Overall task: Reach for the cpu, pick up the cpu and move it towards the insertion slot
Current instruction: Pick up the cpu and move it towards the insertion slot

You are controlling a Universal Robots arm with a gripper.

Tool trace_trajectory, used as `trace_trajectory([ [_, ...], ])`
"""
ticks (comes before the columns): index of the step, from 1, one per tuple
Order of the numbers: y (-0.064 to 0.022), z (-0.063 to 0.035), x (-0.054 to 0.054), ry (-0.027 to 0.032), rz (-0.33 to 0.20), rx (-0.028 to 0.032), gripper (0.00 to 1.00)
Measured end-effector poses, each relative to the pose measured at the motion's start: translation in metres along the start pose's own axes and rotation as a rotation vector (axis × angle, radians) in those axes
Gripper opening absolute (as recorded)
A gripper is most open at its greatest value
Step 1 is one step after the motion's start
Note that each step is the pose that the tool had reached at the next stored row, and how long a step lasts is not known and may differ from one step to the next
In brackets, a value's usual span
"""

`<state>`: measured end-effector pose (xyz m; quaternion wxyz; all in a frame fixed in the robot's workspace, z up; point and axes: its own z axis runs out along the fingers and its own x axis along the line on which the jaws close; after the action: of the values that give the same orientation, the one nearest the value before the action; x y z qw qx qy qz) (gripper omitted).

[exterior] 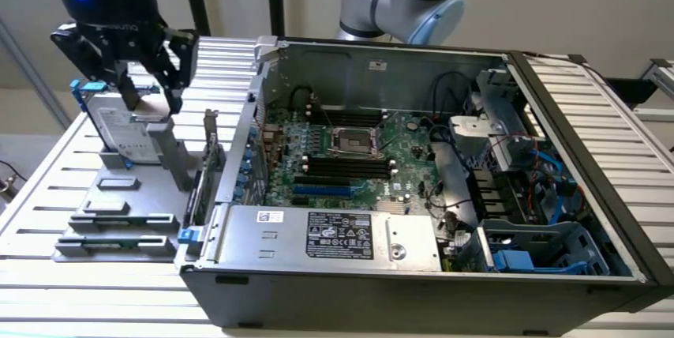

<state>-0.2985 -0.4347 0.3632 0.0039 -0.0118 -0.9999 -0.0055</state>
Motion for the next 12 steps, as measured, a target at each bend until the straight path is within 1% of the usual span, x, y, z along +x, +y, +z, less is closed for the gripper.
trace_trajectory([
  [8,0.0012,-0.0101,-0.036,0.0011,0.0,-0.0085,0.55],
  [12,0.0017,-0.0127,-0.055,0.0023,0.0,-0.0115,0.55],
])
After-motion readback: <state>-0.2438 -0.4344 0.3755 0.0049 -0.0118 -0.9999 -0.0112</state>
